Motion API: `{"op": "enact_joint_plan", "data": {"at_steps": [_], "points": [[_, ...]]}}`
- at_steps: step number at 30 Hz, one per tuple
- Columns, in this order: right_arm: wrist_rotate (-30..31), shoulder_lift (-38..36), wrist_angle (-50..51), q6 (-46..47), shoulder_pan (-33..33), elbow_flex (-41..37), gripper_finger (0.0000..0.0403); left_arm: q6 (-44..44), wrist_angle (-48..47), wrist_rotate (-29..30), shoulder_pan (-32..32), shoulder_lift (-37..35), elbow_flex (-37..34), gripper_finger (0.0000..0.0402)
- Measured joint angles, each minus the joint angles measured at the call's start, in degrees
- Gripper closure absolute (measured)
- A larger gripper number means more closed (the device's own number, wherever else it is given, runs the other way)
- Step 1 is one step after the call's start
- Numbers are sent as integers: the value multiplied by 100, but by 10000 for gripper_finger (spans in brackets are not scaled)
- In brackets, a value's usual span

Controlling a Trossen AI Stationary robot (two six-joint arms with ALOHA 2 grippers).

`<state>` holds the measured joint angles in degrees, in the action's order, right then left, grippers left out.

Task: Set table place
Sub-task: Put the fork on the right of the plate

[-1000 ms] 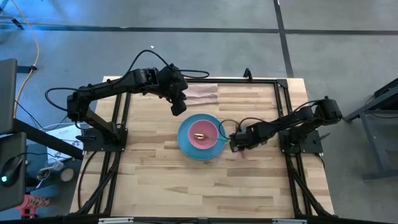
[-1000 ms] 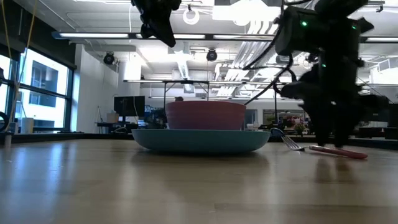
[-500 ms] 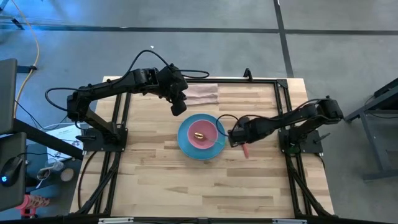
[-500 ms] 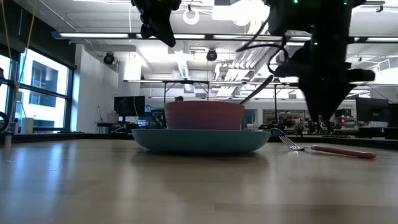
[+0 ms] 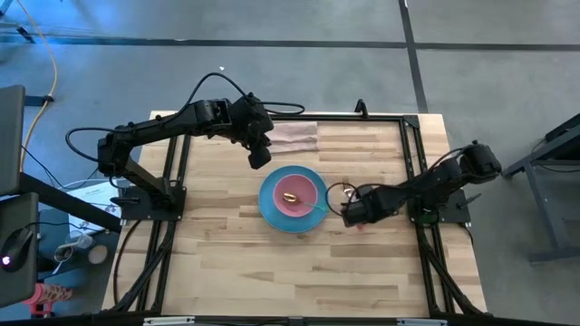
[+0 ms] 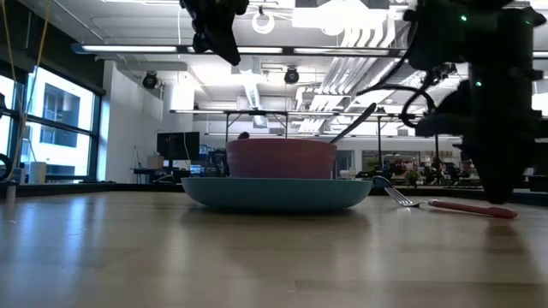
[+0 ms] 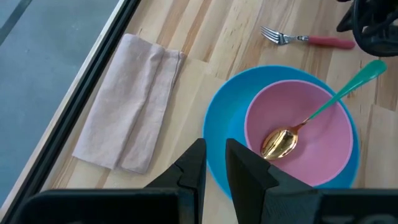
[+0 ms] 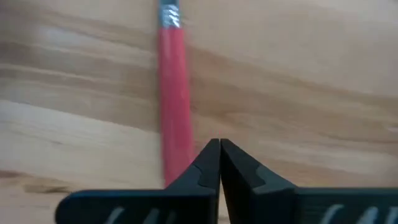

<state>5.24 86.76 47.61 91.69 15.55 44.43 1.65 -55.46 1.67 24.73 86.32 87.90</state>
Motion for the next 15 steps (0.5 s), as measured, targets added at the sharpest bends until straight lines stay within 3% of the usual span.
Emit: {"op": "enact_joint_plan", "data": {"at_steps": [6,15], "points": [[18,-27,-940,595,211,-449,402,-15,-2,0,0,0,0,350],[66,0,-991,683,236,-340,403,-13,-3,0,0,0,0,350]]}}
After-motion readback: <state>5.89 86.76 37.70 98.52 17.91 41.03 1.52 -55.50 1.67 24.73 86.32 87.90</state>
